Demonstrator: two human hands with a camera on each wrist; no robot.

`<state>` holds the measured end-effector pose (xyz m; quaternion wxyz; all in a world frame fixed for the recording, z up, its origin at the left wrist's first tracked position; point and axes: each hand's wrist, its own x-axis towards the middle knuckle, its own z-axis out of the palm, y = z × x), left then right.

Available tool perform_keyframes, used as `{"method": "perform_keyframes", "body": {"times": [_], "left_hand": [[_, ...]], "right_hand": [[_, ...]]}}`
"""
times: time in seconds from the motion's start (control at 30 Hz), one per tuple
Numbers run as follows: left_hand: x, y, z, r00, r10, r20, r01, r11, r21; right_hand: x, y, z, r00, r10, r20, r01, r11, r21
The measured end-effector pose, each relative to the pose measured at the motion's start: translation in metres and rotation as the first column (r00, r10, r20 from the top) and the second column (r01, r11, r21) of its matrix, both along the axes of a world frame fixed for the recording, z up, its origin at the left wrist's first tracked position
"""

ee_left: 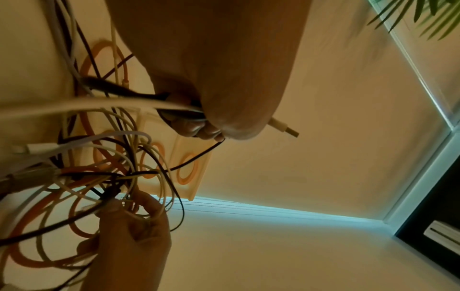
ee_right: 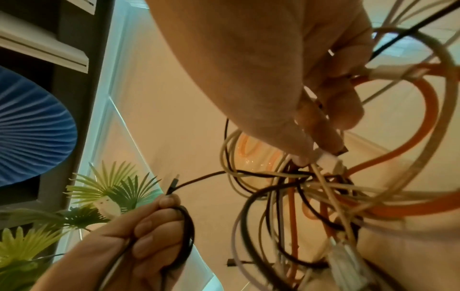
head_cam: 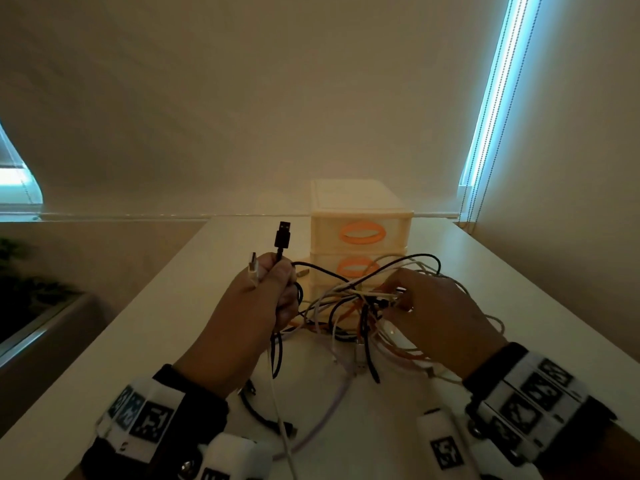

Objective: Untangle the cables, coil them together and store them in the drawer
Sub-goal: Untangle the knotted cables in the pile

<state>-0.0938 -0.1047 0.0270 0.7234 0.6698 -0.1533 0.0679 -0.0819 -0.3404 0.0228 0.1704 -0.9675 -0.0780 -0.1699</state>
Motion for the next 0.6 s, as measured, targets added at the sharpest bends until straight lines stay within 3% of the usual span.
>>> {"method": "perform_keyframes", "body": {"times": [0.1, 0.37, 0.47, 0.6], "left_hand": [[0.002, 0.002, 0.002, 1.0, 0.024, -0.003, -0.024, 0.999, -0.047], [0.013, 0.009, -0.002, 0.994, 0.105, -0.022, -0.107, 0.989, -0.104], [0.015, 0.009, -0.005, 0.994, 0.1, -0.046, -0.104, 0.99, -0.095], [0.018, 0.007, -0.009, 0.992, 0.098, -0.077, -0.102, 0.994, -0.039]], "right_hand": [[0.009, 0.005, 0.004, 0.999, -0.025, 0.024, 0.025, 0.999, 0.023], [0.021, 0.001, 0.011, 0.996, 0.003, -0.09, 0.027, 0.942, 0.335], [0.019, 0.008, 0.008, 0.991, 0.028, -0.129, 0.008, 0.962, 0.271], [0.019, 0.021, -0.002, 0.997, 0.026, -0.078, -0.011, 0.982, 0.188]]}}
